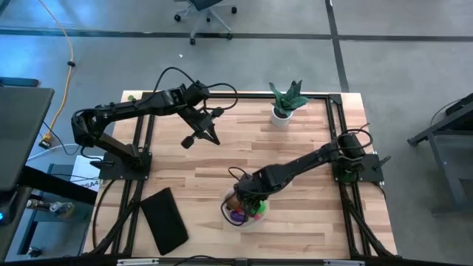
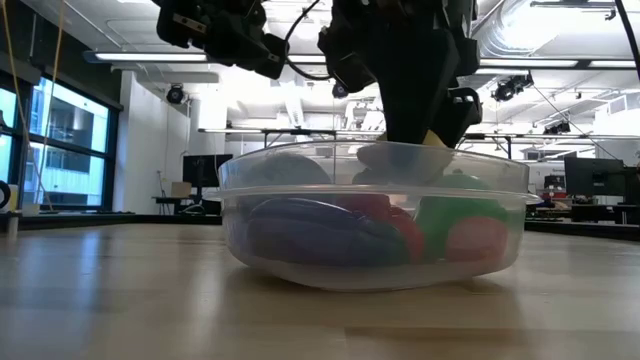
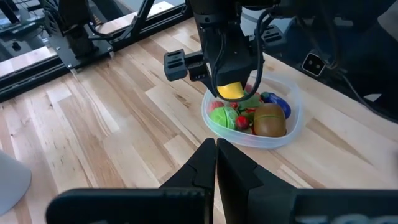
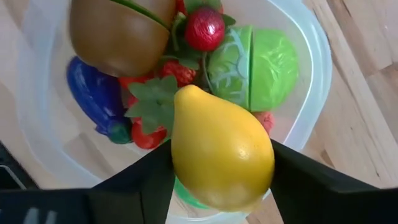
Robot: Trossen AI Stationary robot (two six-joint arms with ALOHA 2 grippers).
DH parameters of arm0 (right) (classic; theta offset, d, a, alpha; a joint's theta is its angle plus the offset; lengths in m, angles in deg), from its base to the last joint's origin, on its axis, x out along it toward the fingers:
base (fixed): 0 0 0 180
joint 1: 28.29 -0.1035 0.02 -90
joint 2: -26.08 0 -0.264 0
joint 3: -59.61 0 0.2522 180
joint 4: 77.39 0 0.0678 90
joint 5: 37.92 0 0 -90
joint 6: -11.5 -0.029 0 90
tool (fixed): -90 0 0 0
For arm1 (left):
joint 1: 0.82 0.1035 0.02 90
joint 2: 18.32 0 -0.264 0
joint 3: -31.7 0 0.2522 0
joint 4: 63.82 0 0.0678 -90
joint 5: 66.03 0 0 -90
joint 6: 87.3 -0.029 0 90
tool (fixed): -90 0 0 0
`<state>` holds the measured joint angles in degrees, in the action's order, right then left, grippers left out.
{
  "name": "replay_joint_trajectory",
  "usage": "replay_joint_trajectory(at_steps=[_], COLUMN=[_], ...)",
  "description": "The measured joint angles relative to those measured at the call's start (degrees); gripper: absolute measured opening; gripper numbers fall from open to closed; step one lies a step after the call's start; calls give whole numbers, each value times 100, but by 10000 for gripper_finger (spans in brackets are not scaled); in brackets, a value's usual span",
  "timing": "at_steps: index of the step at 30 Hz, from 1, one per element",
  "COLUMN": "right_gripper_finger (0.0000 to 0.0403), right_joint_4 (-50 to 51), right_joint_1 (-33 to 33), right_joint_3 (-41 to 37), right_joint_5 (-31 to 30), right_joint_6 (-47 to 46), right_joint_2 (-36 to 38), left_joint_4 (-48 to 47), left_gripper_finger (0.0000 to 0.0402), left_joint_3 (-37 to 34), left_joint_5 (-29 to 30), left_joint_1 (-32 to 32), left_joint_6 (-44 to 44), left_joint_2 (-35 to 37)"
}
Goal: Pick and placing Produce into tupperware
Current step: Put the yellow lemon into the transparent container, then return to Home Position
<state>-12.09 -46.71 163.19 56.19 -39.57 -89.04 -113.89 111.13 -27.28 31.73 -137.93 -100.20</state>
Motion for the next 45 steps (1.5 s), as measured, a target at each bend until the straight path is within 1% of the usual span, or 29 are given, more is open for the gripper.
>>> replay_joint_trajectory(at_steps=[5,11,13,16,19,22,25,27,29,32,33,34,36,39,42,45], right_gripper_finger=[246,251,251,251,240,210,163,126,86,28,14,8,12,13,2,2], right_joint_4=[29,47,30,342,1085,1863,2468,2691,2842,2791,2751,2692,2425,1915,915,-576], right_joint_1=[-1,-6,-28,-77,-89,-32,112,243,382,625,705,786,929,1104,1189,1203], right_joint_3=[0,24,107,481,1077,1773,2470,2888,3216,3504,3533,3534,3420,3023,2032,510], right_joint_5=[-53,-44,-119,-509,-1149,-1841,-2383,-2603,-2771,-2845,-2866,-2914,-3112,-3275,-3176,-2774], right_joint_6=[-81,32,83,298,516,829,1188,1484,1888,2511,2698,2877,3161,3476,3658,3709], right_joint_2=[-15,-18,3,41,47,47,47,49,96,343,492,644,1047,1775,2731,3816], left_joint_4=[-13,2,6,17,10,9,11,19,19,4,-5,-23,-37,-122,-242,-275], left_gripper_finger=[5,5,5,5,5,5,5,5,5,5,5,5,5,5,5,5], left_joint_3=[0,-1,-2,-2,-2,0,0,0,0,0,0,0,0,0,0,-25], left_joint_5=[130,287,300,306,349,592,1045,1284,1376,1391,1433,1470,1549,1742,1980,2213], left_joint_1=[-11,-5,4,7,8,11,10,11,11,11,4,4,4,4,4,4], left_joint_6=[-12,-11,-11,0,47,144,211,346,514,830,943,1068,1305,1601,1810,1966], left_joint_2=[0,15,118,391,809,1332,1941,2358,2737,3231,3378,3505,3713,3939,4106,4275])
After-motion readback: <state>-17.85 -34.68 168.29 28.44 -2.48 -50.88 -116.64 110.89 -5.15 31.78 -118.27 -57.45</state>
